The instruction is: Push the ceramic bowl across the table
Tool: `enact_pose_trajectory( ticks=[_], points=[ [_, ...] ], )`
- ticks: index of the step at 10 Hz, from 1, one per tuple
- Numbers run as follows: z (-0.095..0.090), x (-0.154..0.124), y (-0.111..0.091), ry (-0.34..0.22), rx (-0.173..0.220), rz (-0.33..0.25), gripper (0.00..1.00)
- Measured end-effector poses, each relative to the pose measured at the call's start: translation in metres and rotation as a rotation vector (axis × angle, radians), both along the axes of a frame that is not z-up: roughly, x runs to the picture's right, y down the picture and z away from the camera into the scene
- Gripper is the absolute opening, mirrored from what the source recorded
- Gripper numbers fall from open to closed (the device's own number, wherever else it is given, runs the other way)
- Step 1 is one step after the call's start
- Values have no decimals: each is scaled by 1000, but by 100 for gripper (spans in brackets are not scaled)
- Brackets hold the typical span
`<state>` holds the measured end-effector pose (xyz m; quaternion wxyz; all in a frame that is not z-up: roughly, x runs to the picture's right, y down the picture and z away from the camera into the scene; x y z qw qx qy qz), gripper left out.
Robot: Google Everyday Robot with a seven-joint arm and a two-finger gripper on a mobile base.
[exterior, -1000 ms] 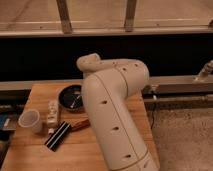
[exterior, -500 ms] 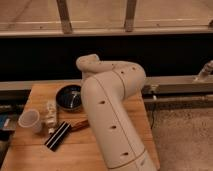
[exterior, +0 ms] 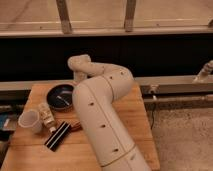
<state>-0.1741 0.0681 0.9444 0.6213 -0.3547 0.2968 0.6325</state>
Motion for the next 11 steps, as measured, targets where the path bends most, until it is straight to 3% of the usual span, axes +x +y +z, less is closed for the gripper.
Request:
enact_pose_trajectory(
  ticks=[4,6,8,11],
  points=[
    [-4,-63,8,-112,-40,-50,0],
    [-11,-64,-3,-129,-11,-49,0],
    [-23,-43,-26,-103,47,-19,0],
    [-42,30,-59,-14,141,83,0]
  ],
)
